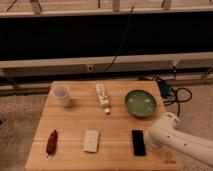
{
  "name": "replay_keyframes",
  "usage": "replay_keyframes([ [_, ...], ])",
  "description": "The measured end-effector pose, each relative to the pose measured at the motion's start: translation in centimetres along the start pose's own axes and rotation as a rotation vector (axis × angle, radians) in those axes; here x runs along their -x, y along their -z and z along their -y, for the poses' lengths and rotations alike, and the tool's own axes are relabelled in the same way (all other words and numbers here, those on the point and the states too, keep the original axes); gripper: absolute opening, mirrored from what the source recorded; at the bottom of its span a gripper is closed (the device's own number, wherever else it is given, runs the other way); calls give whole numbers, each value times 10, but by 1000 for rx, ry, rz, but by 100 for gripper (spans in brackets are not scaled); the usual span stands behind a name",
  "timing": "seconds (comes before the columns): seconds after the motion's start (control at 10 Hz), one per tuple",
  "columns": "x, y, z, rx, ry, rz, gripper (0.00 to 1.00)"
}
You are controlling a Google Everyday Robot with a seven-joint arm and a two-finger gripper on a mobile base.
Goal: Push the eraser across the table
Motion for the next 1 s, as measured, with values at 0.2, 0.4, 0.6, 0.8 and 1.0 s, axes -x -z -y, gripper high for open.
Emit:
replay_keyframes([
  [0.2, 12, -2, 10, -6, 33, 24, 0],
  [0.4, 22, -3, 18, -13, 63, 44, 0],
  [0.6, 41, -4, 32, -18, 120, 69, 0],
  [0.8, 54, -5, 38, -17, 164, 88, 0],
  [1.0, 66, -6, 42, -8, 209, 107, 0],
])
